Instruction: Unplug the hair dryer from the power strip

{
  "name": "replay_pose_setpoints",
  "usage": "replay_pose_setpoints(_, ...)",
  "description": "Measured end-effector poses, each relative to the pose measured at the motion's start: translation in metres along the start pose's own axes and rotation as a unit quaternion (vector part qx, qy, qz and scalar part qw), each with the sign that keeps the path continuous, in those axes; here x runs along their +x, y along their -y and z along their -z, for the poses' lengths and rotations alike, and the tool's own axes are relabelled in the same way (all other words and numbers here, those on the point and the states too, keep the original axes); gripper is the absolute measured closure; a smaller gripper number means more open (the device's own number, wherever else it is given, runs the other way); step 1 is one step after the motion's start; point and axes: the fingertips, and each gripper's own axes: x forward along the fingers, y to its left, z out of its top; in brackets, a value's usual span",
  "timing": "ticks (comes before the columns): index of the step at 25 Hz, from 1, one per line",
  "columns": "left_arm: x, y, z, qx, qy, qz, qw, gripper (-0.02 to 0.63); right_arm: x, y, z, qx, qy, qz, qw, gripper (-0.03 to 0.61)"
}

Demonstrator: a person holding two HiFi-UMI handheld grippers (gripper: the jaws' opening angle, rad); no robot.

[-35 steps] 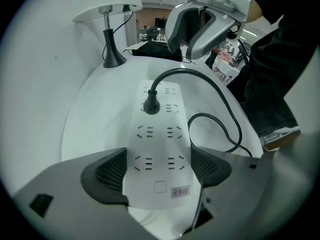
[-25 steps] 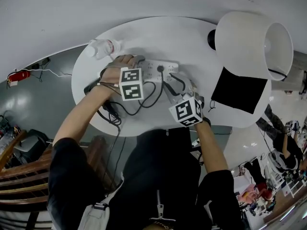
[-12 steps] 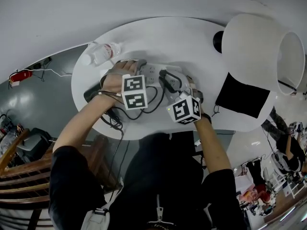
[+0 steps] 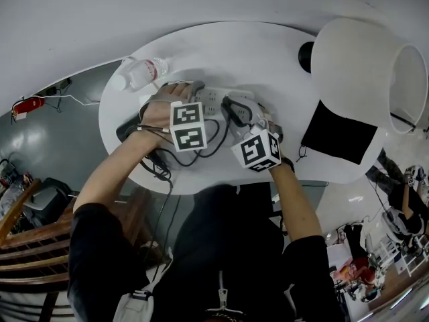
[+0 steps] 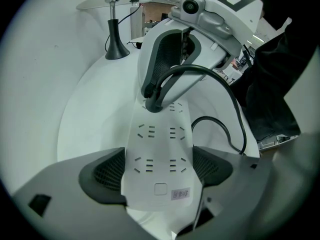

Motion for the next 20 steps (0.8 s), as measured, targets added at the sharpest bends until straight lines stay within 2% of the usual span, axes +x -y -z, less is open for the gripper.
replay_pose_setpoints(6, 0.0014, 0.0003, -0.0006, -0.007, -0.004, 0.005, 1.0000, 0.212, -0.0016, -0.0013, 0.0010, -0.005, -0.008, 0.031, 0.999, 0.518)
replay_pose_setpoints(11, 0.0015, -0.0007, -0.0001, -0.008, -0.007, 0.007, 0.9999, 0.210, -0.0022, -0.0026, 0.0005, -0.016, -0.009, 0.029, 0.999, 0.522)
replay_pose_setpoints(15, 0.0016, 0.0002, 0.0002, -0.006, -0.006, 0.007, 0.9999, 0.210, -0.0019, 0.0013, -0.0014, 0.027, -0.004, -0.006, 1.000, 0.522)
replay_pose_setpoints(20, 0.0008, -0.0002, -0.0008, -0.010, -0.005, 0.002, 0.9999, 0.210, -0.0015, 0.0064, -0.0030, 0.069, -0.009, -0.024, 0.997, 0.522)
